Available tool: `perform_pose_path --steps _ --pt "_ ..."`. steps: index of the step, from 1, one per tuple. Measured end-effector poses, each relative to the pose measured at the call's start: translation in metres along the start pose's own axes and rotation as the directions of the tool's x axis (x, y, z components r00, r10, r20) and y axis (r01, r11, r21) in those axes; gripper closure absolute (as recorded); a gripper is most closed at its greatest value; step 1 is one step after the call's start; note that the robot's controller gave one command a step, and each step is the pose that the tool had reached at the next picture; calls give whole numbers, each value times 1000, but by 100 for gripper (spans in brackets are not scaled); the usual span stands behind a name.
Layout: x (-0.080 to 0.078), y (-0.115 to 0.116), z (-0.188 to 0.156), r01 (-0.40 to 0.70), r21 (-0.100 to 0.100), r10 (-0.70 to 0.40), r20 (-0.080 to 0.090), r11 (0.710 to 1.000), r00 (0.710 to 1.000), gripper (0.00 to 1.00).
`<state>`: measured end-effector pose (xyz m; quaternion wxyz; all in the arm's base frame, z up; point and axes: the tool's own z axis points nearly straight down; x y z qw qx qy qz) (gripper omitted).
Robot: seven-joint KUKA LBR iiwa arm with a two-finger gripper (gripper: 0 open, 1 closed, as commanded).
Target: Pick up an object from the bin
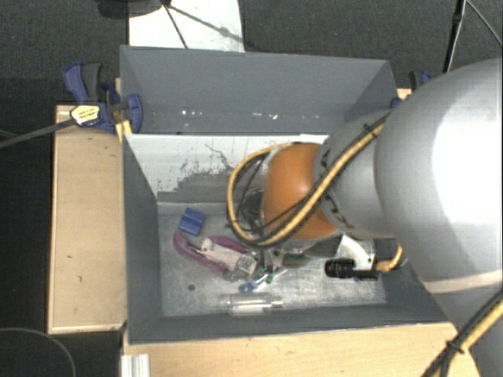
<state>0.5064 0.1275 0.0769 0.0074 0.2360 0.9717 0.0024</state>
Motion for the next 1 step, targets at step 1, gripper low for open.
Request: perform_pose_path --steps 1 --pt "-1 0 -2 -4 6 5 -10 1000 1000 100"
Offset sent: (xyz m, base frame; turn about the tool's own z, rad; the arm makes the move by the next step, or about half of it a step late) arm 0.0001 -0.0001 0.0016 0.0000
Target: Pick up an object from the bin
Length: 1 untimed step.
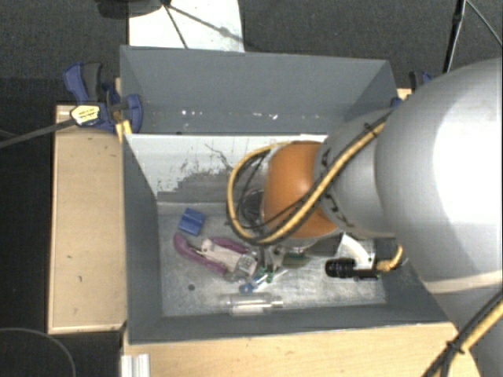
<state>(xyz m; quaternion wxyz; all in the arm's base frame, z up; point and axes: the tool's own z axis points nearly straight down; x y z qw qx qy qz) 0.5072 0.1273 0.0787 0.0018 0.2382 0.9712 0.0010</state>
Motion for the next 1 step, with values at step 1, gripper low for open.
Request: perform_pose_path --steps 1 --pt "-1 1 -55 3 0 -3 1 1000 1000 100"
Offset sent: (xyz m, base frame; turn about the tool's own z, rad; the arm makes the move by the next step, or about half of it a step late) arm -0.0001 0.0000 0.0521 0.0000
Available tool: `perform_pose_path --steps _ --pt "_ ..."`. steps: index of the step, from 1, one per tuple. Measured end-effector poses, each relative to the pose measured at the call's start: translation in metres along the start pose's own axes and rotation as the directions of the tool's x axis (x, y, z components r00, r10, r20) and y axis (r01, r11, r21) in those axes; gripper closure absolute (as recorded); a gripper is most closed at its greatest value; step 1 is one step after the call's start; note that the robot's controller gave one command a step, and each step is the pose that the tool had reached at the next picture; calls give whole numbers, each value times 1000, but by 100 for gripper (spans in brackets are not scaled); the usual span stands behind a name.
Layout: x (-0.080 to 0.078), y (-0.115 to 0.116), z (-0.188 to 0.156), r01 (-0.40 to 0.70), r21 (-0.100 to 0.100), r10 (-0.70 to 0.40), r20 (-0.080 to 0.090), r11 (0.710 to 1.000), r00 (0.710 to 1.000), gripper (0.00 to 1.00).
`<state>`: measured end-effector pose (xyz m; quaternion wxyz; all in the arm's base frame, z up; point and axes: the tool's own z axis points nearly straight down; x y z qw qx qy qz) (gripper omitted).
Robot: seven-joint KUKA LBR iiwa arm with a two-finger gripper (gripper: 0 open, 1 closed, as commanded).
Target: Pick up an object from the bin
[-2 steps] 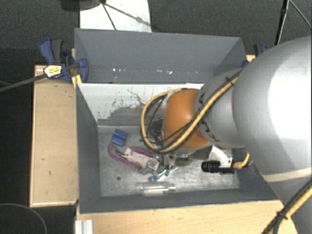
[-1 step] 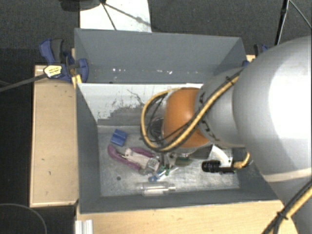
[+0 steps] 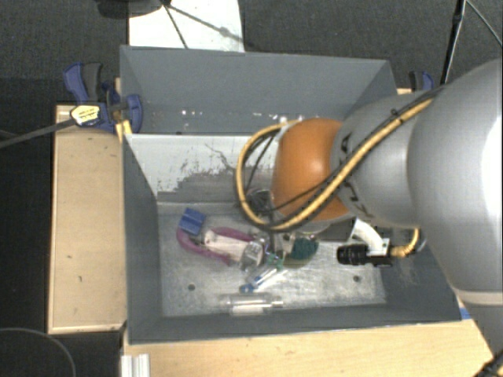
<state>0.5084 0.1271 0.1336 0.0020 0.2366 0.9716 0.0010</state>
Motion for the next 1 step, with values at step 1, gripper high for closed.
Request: perform_pose_path --steps 1 --pt "0 0 -13 3 2 -3 -2 1000 1000 100"
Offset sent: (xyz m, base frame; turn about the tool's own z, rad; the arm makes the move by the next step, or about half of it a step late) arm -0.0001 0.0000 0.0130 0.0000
